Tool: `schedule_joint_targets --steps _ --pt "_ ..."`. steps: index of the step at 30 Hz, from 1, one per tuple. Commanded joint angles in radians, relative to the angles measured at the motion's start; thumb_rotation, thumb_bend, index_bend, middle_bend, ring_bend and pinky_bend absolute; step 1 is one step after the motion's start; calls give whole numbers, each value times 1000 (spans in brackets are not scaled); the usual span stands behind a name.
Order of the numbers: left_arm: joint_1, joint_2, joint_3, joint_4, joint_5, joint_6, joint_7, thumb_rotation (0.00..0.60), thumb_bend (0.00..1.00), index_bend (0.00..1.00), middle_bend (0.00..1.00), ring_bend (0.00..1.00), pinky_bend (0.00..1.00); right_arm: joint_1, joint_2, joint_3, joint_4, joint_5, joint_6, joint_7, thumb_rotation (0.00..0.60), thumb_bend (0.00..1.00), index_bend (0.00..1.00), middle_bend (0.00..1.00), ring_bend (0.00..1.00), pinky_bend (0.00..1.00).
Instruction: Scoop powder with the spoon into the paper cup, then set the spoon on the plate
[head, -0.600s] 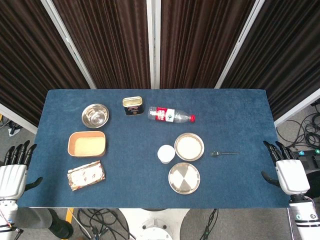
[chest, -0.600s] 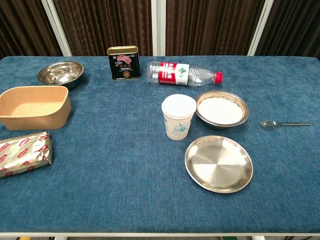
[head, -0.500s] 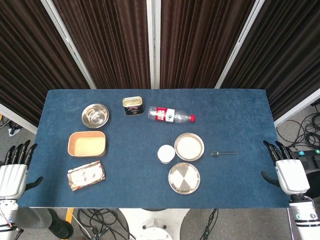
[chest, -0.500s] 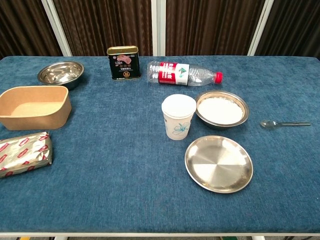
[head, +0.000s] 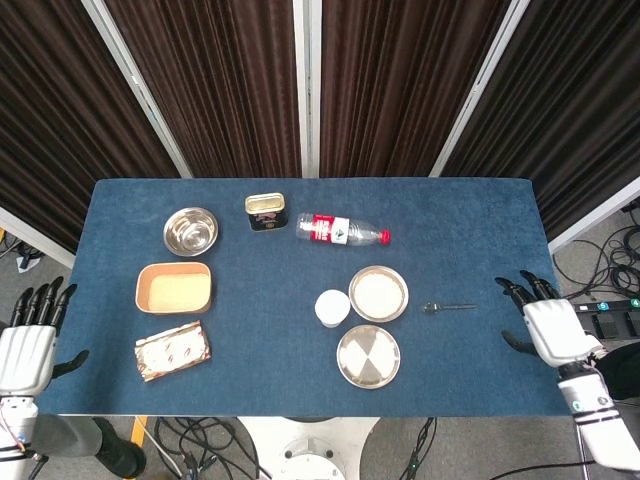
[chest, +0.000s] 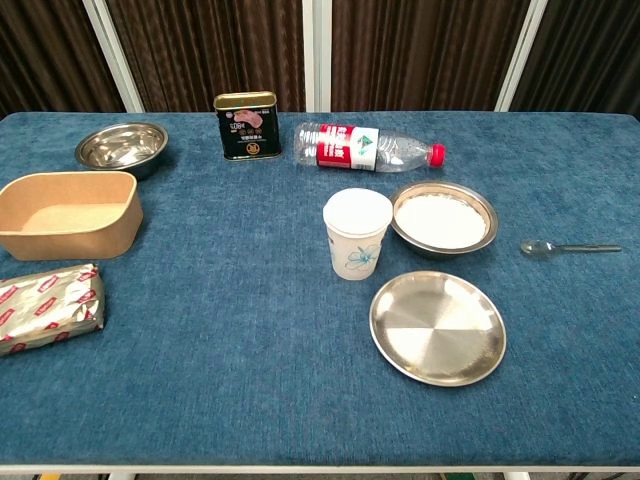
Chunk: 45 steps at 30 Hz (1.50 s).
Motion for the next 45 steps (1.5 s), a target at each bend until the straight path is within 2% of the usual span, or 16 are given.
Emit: schedule_joint_targets --steps 1,8,14,20,32,36,45 --pt "2 0 1 -1 -3 0 1 600 0 111 80 8 16 102 -73 27 94 49 -139 -23 600 124 304 325 86 130" --pt "8 -2 3 2 -19 -6 -7 600 0 111 80 7 16 205 -254 26 327 97 -294 -7 600 127 409 371 113 130" --pt "8 -6 2 8 -24 -9 -13 600 0 112 80 8 16 245 -353 8 466 83 -330 35 600 132 458 404 130 130" --pt "3 -9 0 13 -29 -20 -18 600 0 111 80 8 16 269 -407 -5 547 78 -353 64 600 153 473 431 134 130" --pt "1 -19 -1 26 -37 -27 -26 600 0 112 80 8 16 273 -451 -24 608 75 -342 101 600 159 533 484 191 146" --pt "2 -22 -1 31 -39 -27 -28 600 0 111 80 8 16 274 -451 -27 610 78 -343 103 600 212 536 492 193 149" --pt "1 -24 0 36 -38 -29 -35 600 0 111 80 8 16 276 -434 -38 585 89 -359 71 600 247 449 466 193 149"
